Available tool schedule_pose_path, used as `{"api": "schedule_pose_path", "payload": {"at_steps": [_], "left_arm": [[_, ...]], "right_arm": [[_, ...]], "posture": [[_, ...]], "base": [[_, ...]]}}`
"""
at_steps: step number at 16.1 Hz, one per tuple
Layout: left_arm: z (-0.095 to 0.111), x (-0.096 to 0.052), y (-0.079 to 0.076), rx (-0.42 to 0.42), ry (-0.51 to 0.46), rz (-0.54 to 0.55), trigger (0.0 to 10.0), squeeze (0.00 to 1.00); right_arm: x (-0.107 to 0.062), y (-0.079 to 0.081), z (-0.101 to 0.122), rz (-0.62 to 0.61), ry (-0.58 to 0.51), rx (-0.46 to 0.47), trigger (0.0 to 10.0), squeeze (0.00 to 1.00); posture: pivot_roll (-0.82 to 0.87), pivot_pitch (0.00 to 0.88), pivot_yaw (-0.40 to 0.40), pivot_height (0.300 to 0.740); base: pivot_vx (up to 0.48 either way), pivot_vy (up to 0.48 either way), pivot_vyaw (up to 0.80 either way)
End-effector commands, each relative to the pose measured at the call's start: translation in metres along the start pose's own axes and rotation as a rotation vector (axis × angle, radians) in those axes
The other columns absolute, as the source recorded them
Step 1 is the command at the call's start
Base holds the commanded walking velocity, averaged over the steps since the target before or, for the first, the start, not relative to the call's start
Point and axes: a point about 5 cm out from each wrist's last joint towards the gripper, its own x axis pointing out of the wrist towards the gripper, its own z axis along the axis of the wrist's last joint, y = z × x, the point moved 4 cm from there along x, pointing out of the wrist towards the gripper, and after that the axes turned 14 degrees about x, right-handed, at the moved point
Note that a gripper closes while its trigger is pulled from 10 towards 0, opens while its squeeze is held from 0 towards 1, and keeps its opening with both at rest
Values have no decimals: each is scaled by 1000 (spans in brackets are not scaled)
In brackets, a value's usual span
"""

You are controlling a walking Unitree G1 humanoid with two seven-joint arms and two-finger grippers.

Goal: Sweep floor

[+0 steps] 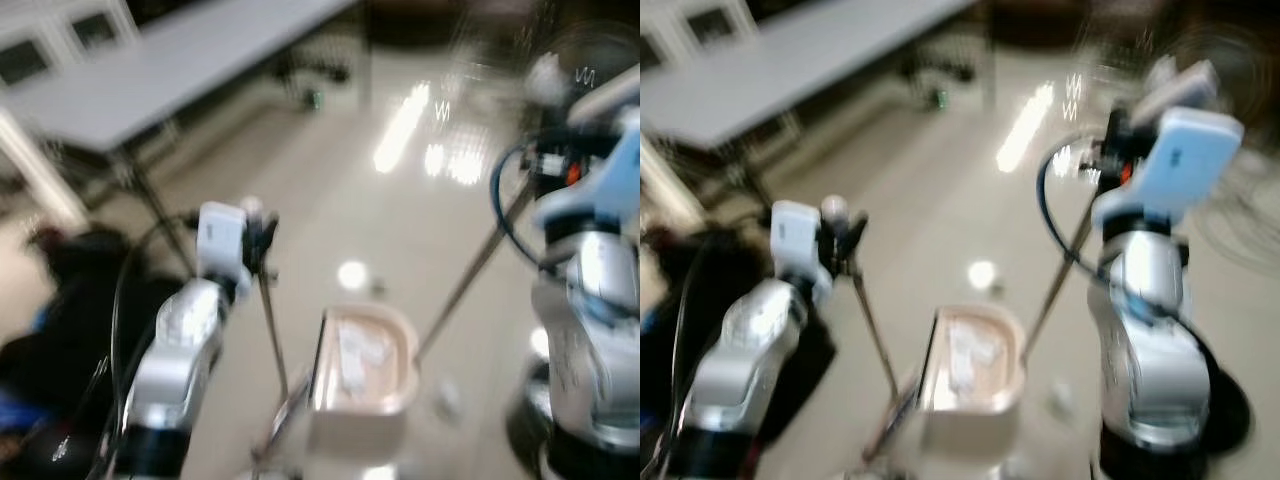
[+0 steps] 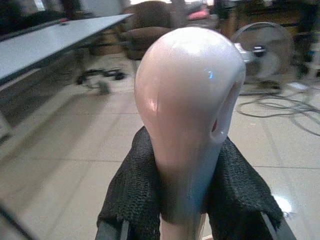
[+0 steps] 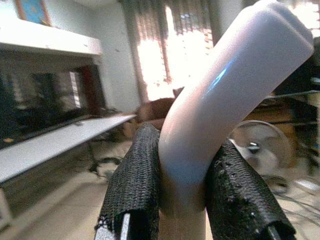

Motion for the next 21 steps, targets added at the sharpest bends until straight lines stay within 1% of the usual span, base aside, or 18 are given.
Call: {"api": "schedule_pose_path", "payload": {"at_steps": [1,3,6,8,9,14,21], "left_arm": [[7,-2,10,35,-33,35,10000,0],[5,-2,9,16,-24,38,10000,0],[6,-1,8,21,-24,39,10000,0],[6,0,8,25,-19,44,10000,0],[6,1,8,33,-17,41,10000,0],[9,4,5,58,-27,27,10000,0],[9,5,2,62,-34,16,10000,0]], "right_arm": [[3,13,12,52,-31,-1,10000,0],[6,16,17,60,-37,5,10000,0],[9,15,22,57,-44,4,10000,0],[11,14,22,56,-30,-3,10000,0],[11,14,21,56,-20,-14,10000,0],[18,19,31,73,-35,3,10000,0],[21,19,46,83,-61,9,10000,0]], "posture": [[-79,83,80,740],[-89,80,81,740],[-92,82,82,740],[-90,80,81,740],[-89,79,81,740],[-91,79,81,740],[-109,64,81,740]], "base": [[0,0,-800],[0,0,-800],[0,0,-800],[0,0,-800],[0,-341,-413],[0,-480,0],[0,-480,0]]}}
